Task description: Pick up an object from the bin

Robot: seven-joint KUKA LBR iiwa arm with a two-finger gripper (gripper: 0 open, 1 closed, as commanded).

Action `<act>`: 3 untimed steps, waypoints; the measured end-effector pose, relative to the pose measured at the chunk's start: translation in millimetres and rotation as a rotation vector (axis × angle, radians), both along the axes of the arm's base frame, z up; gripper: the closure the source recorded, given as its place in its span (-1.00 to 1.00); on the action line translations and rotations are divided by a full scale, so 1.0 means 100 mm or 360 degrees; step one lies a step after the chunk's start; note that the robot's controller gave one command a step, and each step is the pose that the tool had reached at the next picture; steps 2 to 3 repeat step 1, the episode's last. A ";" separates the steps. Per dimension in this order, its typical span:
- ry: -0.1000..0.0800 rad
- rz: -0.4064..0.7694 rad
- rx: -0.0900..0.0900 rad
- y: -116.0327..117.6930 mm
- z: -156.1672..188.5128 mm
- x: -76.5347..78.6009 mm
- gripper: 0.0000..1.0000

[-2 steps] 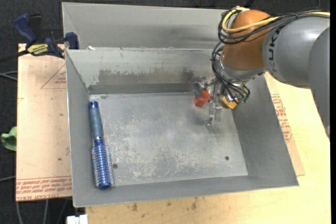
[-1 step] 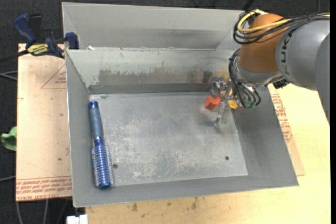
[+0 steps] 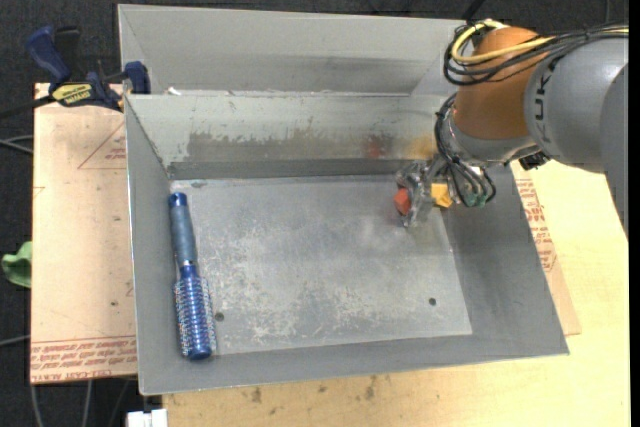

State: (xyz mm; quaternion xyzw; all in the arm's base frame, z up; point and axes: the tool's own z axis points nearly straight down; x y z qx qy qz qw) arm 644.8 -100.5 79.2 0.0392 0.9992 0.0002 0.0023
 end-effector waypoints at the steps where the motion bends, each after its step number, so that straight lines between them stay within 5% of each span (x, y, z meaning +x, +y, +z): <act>1: -0.0012 -0.0300 0.0002 0.28 1.59 0.03 1.00; 3: -0.0012 -0.0300 0.0002 0.28 1.59 0.03 1.00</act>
Offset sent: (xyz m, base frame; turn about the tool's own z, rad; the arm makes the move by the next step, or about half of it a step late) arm 0.0005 0.0269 0.1535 0.1922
